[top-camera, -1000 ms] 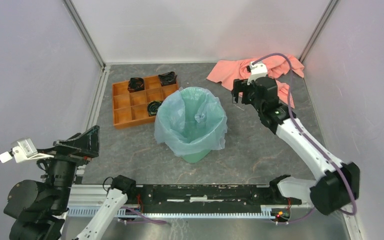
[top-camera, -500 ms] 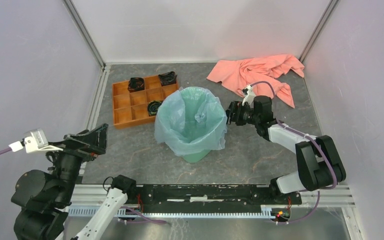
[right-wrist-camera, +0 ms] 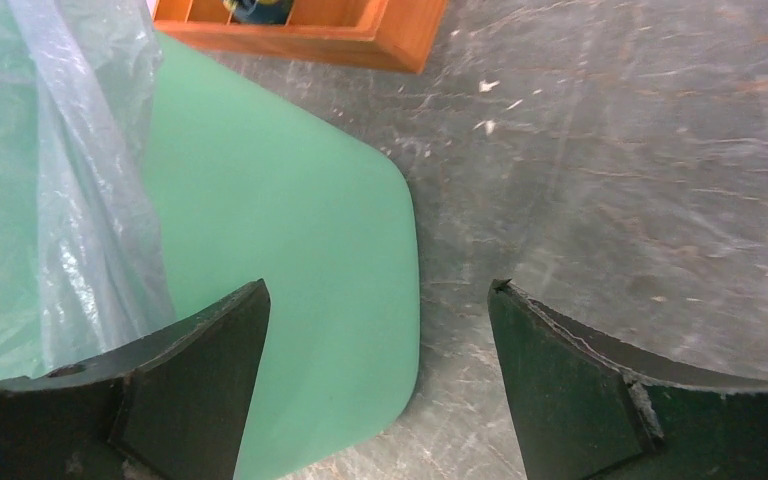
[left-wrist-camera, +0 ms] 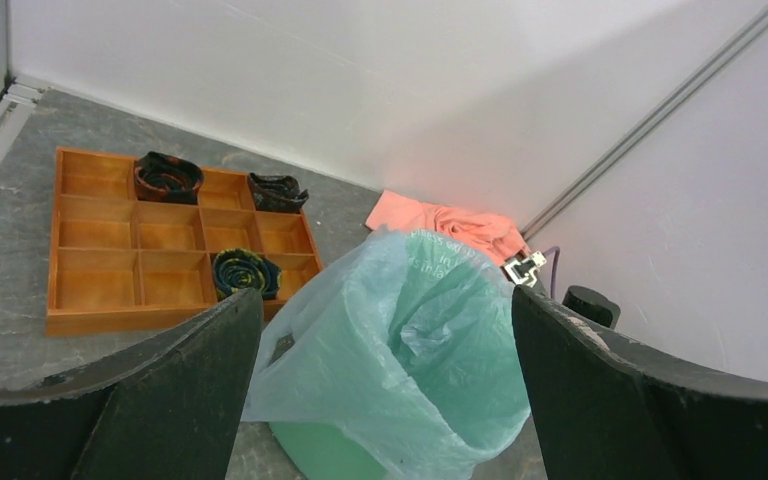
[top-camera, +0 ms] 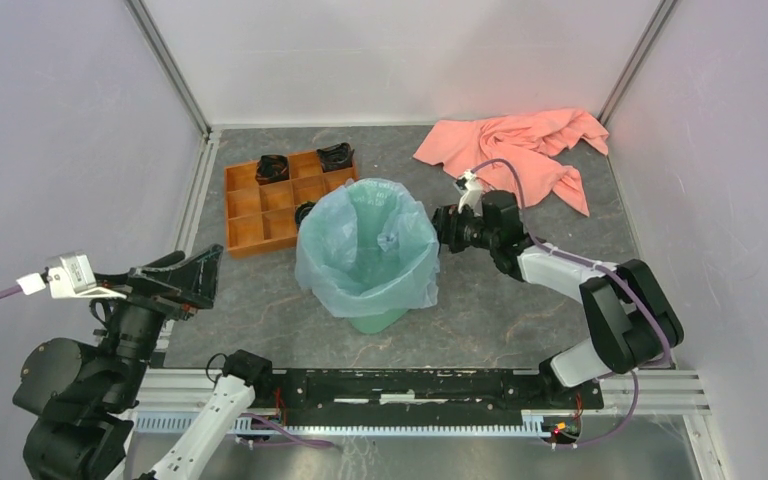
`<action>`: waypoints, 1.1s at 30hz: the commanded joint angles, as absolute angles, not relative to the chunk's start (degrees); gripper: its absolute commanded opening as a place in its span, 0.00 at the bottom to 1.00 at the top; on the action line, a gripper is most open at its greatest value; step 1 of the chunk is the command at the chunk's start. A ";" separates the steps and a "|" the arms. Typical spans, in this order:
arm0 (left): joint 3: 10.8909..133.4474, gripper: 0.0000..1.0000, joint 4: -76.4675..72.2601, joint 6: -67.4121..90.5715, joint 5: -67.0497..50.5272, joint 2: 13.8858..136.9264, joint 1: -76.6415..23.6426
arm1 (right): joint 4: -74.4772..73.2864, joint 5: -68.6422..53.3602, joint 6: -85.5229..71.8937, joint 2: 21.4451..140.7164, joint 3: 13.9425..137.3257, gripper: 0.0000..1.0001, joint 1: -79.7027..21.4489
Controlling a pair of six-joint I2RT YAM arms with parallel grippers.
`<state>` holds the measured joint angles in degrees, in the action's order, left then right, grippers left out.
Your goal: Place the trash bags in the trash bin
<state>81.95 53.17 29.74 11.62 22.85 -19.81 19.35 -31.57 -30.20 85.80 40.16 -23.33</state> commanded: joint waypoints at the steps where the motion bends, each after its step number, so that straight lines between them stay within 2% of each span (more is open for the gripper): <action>1: 80.53 1.00 49.91 29.38 8.22 24.03 -19.99 | 20.38 -28.10 -30.32 85.81 42.45 0.87 -30.55; 7: 80.88 1.00 48.58 29.66 3.42 27.00 -20.02 | 35.87 -13.47 -42.81 83.33 35.91 0.88 -41.65; 10: 80.41 1.00 47.59 31.10 1.44 28.01 -20.03 | 39.49 -10.69 -44.20 87.89 40.17 0.88 -44.90; 14: 80.03 1.00 47.02 32.74 -2.00 28.64 -20.04 | 36.34 -13.24 -42.64 93.13 48.12 0.87 -45.85; 22: 78.41 1.00 47.30 32.41 -0.15 26.62 -20.04 | 18.95 -16.42 -23.32 85.47 48.23 0.91 -42.22; 28: 78.86 1.00 48.24 30.75 -1.51 27.75 -20.04 | 21.29 -22.70 -26.89 75.02 36.36 0.93 -32.33; 31: 77.21 1.00 46.09 30.93 -3.78 27.84 -20.04 | 13.05 -20.00 -23.52 70.51 34.30 0.93 -31.03; 33: 76.84 1.00 45.56 30.72 -4.79 28.30 -20.02 | 13.05 -21.04 -24.40 66.66 29.34 0.93 -31.17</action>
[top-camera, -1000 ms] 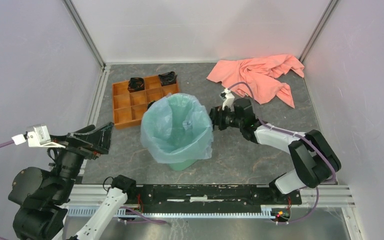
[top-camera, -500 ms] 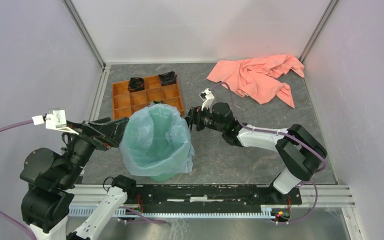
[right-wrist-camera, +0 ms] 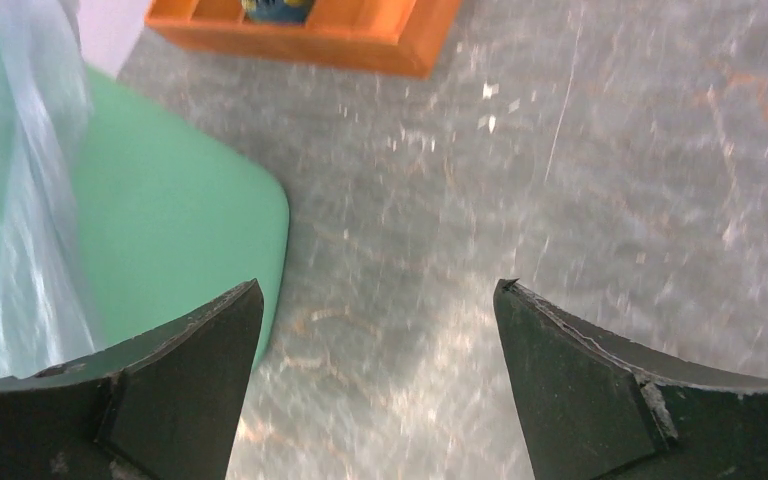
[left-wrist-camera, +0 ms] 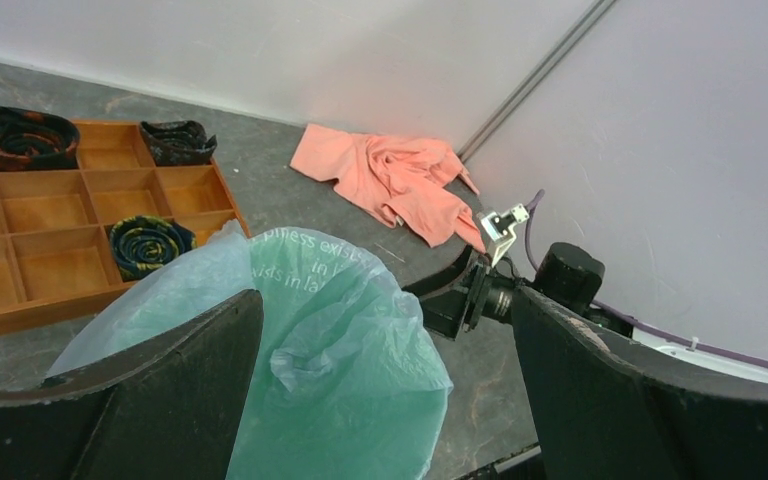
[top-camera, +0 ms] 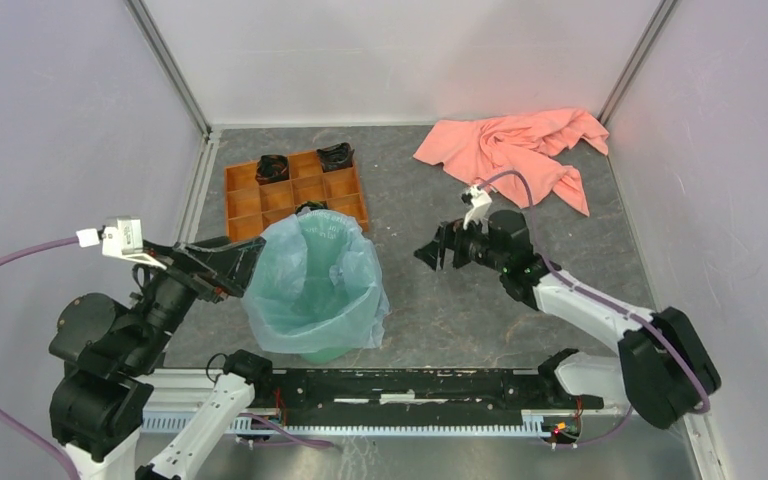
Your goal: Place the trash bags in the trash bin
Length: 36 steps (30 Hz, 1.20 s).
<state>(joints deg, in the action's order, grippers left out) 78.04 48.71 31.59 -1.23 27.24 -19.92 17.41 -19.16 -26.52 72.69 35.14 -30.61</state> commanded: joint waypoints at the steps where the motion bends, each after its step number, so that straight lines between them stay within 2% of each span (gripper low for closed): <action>1: 76.82 1.00 45.54 30.57 -4.97 28.56 -20.04 | 14.70 -22.18 -26.20 65.07 25.82 0.93 -31.82; 4: 75.73 1.00 44.96 30.35 -5.63 28.79 -20.00 | 17.55 -19.47 -31.32 61.94 19.91 0.92 -38.37; 9: 71.48 1.00 41.17 32.38 -10.36 28.04 -20.00 | 23.01 -11.43 -36.81 62.92 18.82 0.91 -47.73; 17: 74.66 1.00 40.05 34.04 -9.75 27.94 -19.97 | 48.39 -19.11 -46.34 80.42 23.96 0.91 -51.80; 23: 77.05 1.00 39.40 35.50 -6.01 26.68 -20.04 | 52.21 -21.02 -46.85 87.40 31.23 0.91 -51.93; 27: 76.43 1.00 36.03 35.58 -3.64 24.12 -20.04 | 48.94 -21.62 -44.24 86.35 31.37 0.91 -51.85; 30: 76.40 1.00 35.23 34.77 -2.27 23.64 -20.00 | 38.80 -18.72 -37.94 82.10 30.12 0.91 -50.81; 36: 76.34 1.00 36.01 32.49 -0.20 24.07 -20.04 | 0.96 6.58 -19.65 67.52 33.37 0.94 -48.98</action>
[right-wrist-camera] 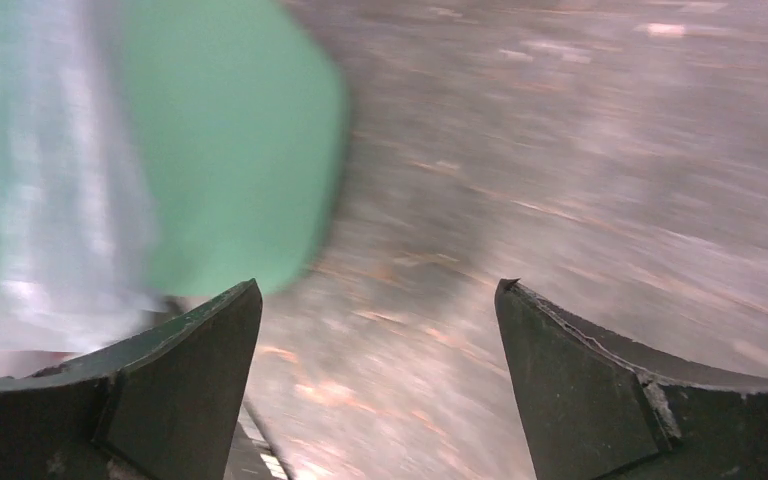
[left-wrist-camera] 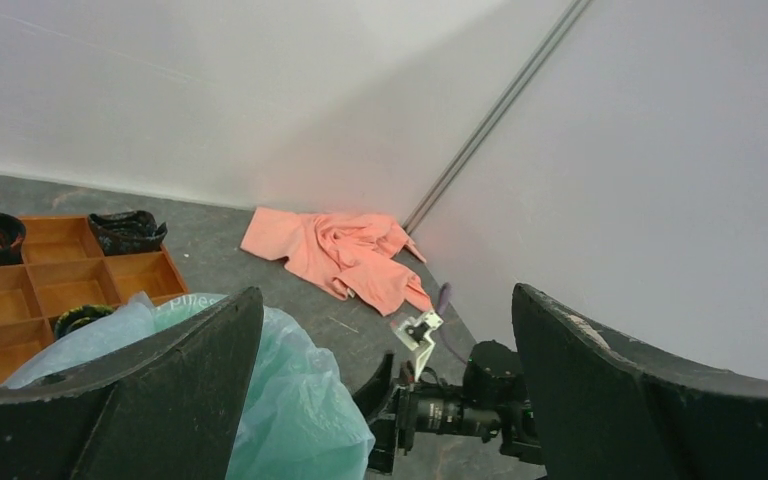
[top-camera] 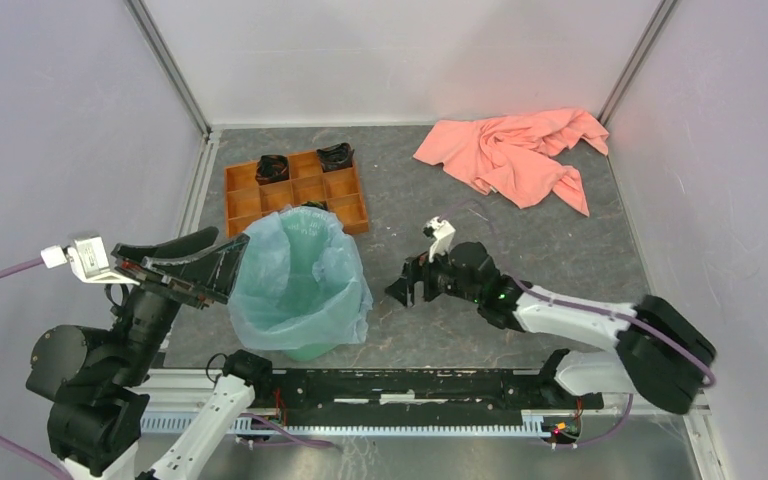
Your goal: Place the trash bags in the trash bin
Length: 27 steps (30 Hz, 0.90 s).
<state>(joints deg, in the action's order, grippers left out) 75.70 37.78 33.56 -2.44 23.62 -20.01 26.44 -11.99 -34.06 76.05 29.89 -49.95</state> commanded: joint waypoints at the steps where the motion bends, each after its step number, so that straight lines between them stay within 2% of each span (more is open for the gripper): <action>1: 76.23 1.00 35.91 32.32 -0.17 24.16 -20.00 | -5.09 9.65 -17.31 65.51 34.48 0.95 -48.96; 7: 74.17 1.00 32.33 31.29 2.09 24.64 -20.04 | -21.64 19.03 -6.14 48.14 42.61 0.96 -48.95; 13: 73.99 1.00 25.12 30.61 -0.81 27.50 -20.04 | -23.48 15.56 -1.41 32.06 53.87 0.98 -49.05; 20: 83.35 1.00 26.49 25.94 -2.27 32.42 -20.00 | -22.82 13.80 -0.44 26.50 66.71 0.98 -48.98; 27: 84.69 1.00 26.23 26.74 -0.19 32.49 -20.04 | -20.55 15.68 1.97 24.71 68.51 0.98 -48.96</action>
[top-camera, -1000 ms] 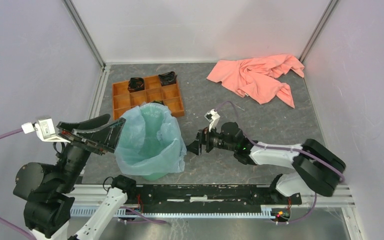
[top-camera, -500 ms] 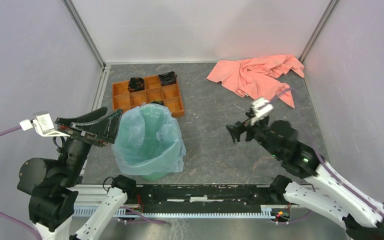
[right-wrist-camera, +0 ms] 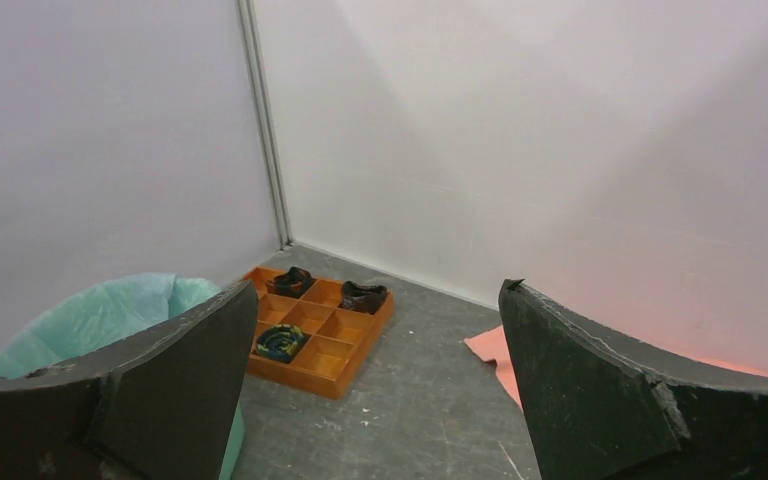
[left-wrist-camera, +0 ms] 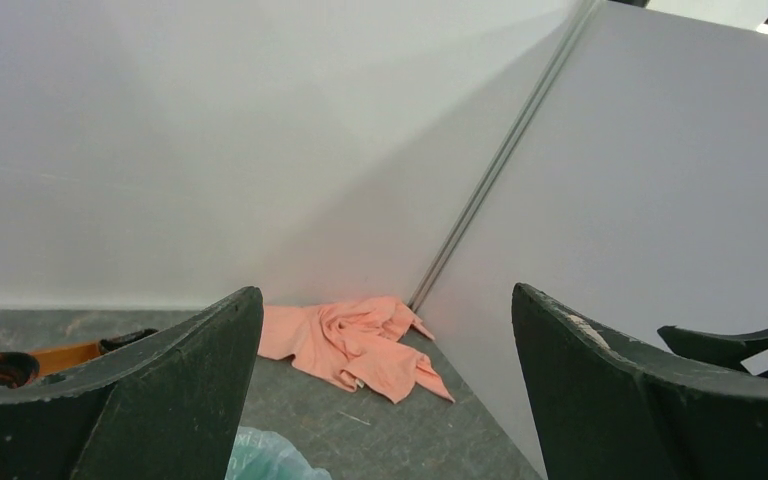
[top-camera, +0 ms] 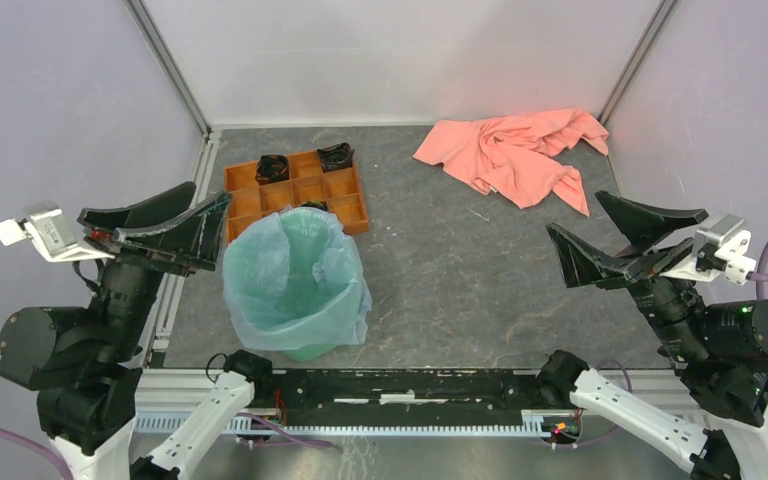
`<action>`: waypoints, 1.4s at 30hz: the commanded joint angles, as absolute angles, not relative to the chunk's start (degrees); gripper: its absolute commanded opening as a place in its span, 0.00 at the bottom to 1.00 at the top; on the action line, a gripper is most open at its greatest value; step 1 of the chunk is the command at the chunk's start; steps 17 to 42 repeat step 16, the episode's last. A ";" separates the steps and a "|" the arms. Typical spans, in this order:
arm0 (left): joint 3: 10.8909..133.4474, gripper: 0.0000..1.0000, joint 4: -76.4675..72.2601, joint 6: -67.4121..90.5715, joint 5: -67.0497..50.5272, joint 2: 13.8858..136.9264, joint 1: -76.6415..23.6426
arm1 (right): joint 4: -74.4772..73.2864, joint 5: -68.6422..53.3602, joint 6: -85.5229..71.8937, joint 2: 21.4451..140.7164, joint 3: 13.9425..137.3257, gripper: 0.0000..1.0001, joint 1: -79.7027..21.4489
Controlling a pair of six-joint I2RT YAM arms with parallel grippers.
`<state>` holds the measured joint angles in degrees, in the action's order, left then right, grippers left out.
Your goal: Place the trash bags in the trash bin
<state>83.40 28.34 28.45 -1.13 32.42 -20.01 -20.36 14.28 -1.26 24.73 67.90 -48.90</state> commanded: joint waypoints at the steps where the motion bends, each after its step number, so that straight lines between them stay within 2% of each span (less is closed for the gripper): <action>1: 85.20 1.00 26.58 27.29 -0.13 32.90 -20.04 | -20.85 17.37 2.84 24.41 68.80 0.98 -48.96; 13: 89.67 1.00 30.36 27.80 -0.18 34.18 -20.03 | -17.11 27.88 6.07 26.78 65.98 0.98 -48.95; 42: 89.65 1.00 30.53 28.06 -0.18 34.49 -20.04 | -15.00 27.27 6.50 25.93 64.04 0.98 -48.93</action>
